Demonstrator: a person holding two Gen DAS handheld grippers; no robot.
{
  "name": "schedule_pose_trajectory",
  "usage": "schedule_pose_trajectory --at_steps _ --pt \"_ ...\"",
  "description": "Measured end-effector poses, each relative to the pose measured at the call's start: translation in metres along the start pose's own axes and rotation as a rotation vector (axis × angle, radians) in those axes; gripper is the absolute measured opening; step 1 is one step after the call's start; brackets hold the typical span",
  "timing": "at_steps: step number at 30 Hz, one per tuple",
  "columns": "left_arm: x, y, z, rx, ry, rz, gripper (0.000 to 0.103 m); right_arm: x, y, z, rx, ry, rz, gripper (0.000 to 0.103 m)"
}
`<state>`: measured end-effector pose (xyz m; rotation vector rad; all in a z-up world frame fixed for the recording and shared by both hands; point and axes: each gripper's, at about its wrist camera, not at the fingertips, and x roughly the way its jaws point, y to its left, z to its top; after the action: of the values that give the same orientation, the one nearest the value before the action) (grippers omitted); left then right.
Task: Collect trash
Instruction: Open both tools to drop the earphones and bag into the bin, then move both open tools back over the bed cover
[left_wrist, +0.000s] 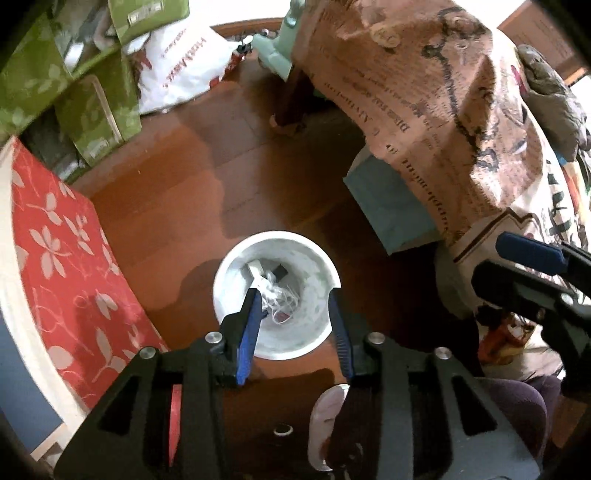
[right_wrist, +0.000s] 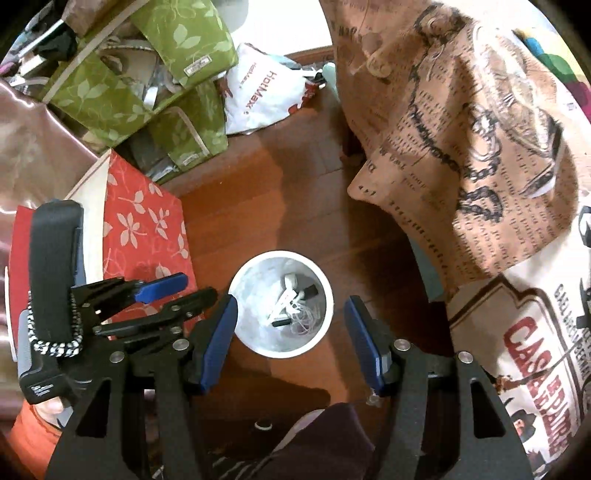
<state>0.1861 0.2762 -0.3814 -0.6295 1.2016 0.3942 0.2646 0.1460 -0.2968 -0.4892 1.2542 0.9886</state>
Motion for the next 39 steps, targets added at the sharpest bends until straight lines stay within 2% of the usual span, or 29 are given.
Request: schedule_pose_trajectory --at_steps 6,12,20,24,31,39 --pt "-0.045 -0.013 -0.001 0.048 -0.088 0.032 0.036 -0.039 -0.008 -0.004 0.013 -0.092 -0.008 0.056" --pt "-0.101 -0.043 0.0 0.116 -0.205 0.047 0.036 -0.087 -0.019 -0.012 0.039 -0.202 -0.016 0.056" --pt "-0.164 -0.112 0.0 0.227 -0.339 0.016 0.037 -0.164 -0.046 -0.035 0.086 -0.38 -0.055 0.056" --pt "-0.184 -0.152 0.003 0.292 -0.386 0.005 0.04 -0.197 -0.066 -0.05 0.127 -0.458 -0.07 0.056" --pt "-0.21 -0.221 0.004 0.389 -0.441 -0.033 0.045 -0.25 -0.121 -0.086 0.225 -0.579 -0.136 0.056" --pt "-0.208 -0.31 0.005 0.514 -0.436 -0.105 0.05 -0.283 -0.192 -0.128 0.35 -0.634 -0.233 0.057"
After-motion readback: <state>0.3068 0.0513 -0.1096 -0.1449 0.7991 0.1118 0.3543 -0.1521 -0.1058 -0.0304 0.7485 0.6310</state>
